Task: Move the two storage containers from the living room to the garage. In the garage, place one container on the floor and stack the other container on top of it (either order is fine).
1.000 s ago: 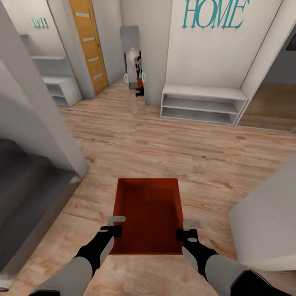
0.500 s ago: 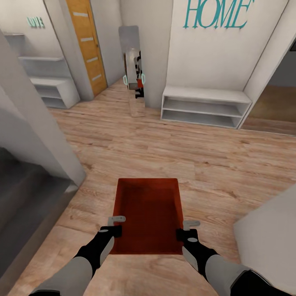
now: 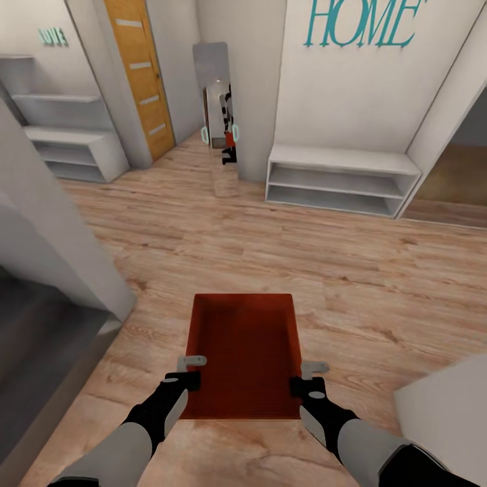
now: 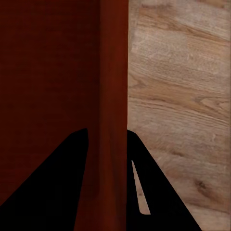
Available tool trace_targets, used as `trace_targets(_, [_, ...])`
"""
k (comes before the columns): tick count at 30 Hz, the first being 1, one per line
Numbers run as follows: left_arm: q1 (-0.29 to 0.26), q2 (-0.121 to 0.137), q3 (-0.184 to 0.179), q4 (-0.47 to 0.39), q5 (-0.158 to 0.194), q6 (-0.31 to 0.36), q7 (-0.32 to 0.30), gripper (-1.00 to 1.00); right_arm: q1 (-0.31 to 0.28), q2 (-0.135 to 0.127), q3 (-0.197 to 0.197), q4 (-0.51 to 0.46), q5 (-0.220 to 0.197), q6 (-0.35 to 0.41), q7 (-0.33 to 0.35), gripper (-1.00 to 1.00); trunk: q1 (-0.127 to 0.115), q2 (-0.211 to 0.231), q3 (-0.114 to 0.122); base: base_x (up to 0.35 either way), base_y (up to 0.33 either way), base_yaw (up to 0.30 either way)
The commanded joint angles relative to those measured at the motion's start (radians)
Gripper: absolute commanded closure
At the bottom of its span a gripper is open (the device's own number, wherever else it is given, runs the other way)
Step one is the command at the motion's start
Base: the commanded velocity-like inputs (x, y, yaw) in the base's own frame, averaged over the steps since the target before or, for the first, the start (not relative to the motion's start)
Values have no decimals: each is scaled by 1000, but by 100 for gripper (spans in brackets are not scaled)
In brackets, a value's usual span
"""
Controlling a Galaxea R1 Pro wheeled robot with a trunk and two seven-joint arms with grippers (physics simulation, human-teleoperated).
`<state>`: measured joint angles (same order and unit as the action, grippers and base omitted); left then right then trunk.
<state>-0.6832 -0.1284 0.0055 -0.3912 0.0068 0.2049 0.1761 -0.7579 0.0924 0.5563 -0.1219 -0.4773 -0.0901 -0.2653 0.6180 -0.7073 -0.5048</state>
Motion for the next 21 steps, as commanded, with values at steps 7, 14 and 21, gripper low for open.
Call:
trace_targets(7, [-1,10,15,-68,1,7,5,100,0,-1,24,31,-11,-2,0,100,1,-1,-1,322,0,0])
trace_targets(14, [-1,10,14,-68,0,7,5,100,0,-2,24,31,-11,-2,0,100,1,-1,-1,322,0,0])
trace_targets(21, [-1,9,15,-68,1,7,4,100,0,-2,24,31,-11,-2,0,100,1,-1,-1,322,0,0])
